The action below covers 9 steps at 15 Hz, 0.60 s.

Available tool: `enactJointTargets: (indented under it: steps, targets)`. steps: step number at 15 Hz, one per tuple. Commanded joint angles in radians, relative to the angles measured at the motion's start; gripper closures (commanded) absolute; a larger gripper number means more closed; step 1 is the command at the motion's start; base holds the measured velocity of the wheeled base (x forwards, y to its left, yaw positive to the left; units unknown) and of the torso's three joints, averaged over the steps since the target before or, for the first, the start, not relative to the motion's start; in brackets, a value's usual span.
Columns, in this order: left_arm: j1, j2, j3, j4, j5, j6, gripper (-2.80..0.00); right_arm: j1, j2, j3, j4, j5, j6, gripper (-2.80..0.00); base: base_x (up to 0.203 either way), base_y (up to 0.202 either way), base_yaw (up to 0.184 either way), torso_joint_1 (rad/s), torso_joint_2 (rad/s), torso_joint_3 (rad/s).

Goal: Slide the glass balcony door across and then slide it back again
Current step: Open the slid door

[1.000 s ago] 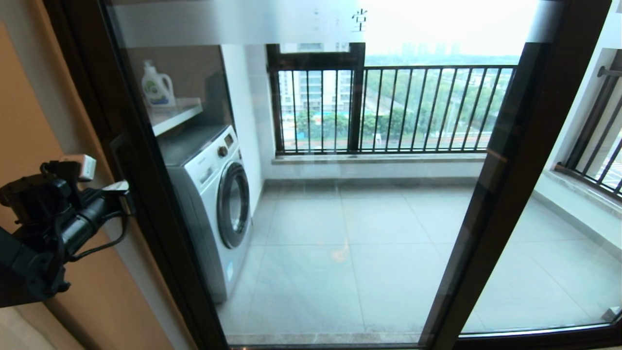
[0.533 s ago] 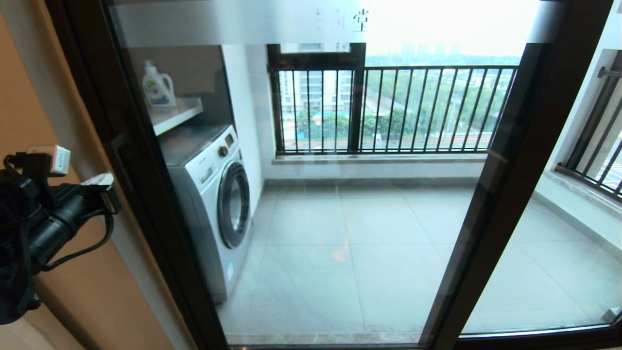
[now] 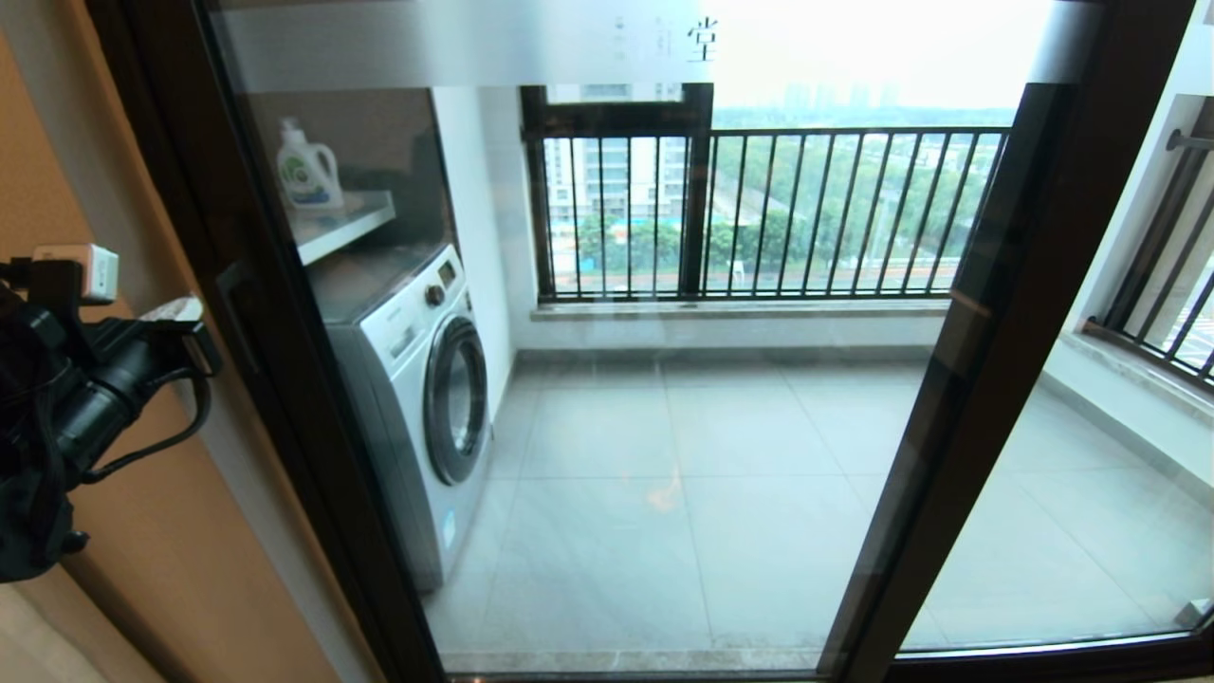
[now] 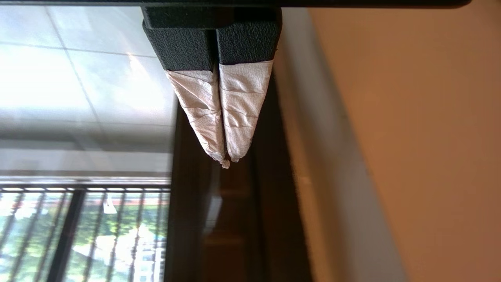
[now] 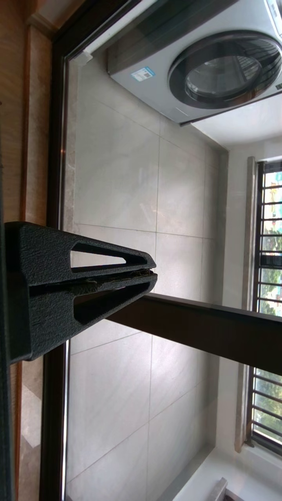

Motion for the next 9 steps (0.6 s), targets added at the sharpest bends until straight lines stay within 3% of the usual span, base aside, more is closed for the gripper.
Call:
enactJointTargets:
  steps: [1,9]
  targets:
    - [0.019,0.065,-0.053,-0.007,0.000,0.001,0.00,-0.001,0.001,0.000,0.000,0.000,-0.001,0.00,0.000,0.000,0.000,0.000,0.00,0.000]
    - [0.037,0.148,-0.177,0.018,0.007,0.037,0.00,0.000,0.001,0.001,0.000,0.000,-0.001,0.00,0.000,0.000,0.000,0.000,0.00,0.000]
